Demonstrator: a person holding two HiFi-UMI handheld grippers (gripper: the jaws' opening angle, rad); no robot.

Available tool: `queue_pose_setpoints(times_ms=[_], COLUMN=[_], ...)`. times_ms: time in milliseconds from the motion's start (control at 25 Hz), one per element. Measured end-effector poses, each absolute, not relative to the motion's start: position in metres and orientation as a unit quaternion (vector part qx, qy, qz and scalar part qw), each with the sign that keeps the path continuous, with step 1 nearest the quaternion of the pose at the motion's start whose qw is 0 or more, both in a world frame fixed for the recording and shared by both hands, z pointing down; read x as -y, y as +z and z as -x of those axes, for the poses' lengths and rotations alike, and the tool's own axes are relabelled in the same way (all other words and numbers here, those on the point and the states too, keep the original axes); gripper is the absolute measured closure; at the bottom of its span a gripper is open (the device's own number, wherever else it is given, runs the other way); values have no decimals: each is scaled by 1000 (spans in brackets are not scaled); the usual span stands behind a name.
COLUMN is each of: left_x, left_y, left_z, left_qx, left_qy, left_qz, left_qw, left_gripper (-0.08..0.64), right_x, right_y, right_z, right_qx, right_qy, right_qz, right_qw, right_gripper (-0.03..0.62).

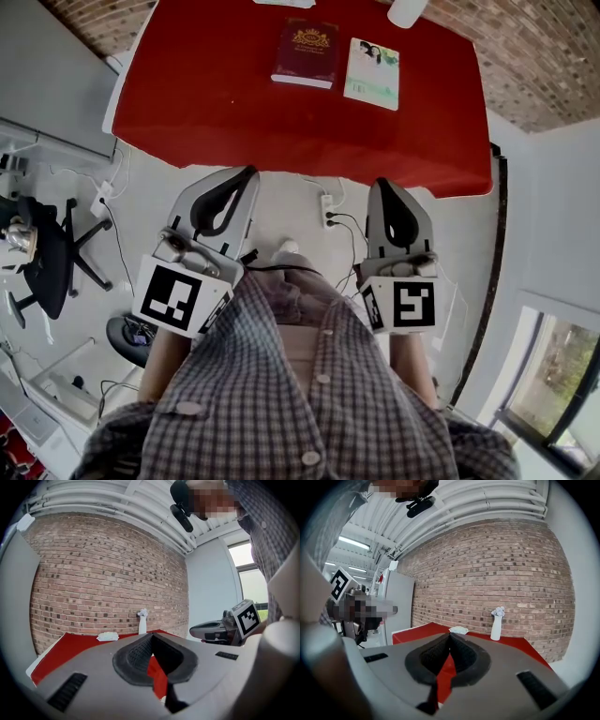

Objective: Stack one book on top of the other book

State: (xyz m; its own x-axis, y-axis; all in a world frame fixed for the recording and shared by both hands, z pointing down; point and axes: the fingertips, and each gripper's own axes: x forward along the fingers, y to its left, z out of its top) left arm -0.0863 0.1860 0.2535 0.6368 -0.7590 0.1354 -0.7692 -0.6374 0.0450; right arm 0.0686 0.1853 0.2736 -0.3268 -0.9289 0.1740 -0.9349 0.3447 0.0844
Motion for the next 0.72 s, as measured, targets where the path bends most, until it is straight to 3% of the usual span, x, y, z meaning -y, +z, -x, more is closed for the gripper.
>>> queue_pose_setpoints(times_ms=[720], left_x=[-136], left_y=[260], left_z=[75], left_qx=[398], left_qy=[45], left_qz=[-914], left_qw=[62], left_gripper=[560], right_x=[-148], right_y=[286], right_z=[-80], right_qx=[799], right_qy=[23], right_qz=[-587], right_qw=[126], right_gripper=[591])
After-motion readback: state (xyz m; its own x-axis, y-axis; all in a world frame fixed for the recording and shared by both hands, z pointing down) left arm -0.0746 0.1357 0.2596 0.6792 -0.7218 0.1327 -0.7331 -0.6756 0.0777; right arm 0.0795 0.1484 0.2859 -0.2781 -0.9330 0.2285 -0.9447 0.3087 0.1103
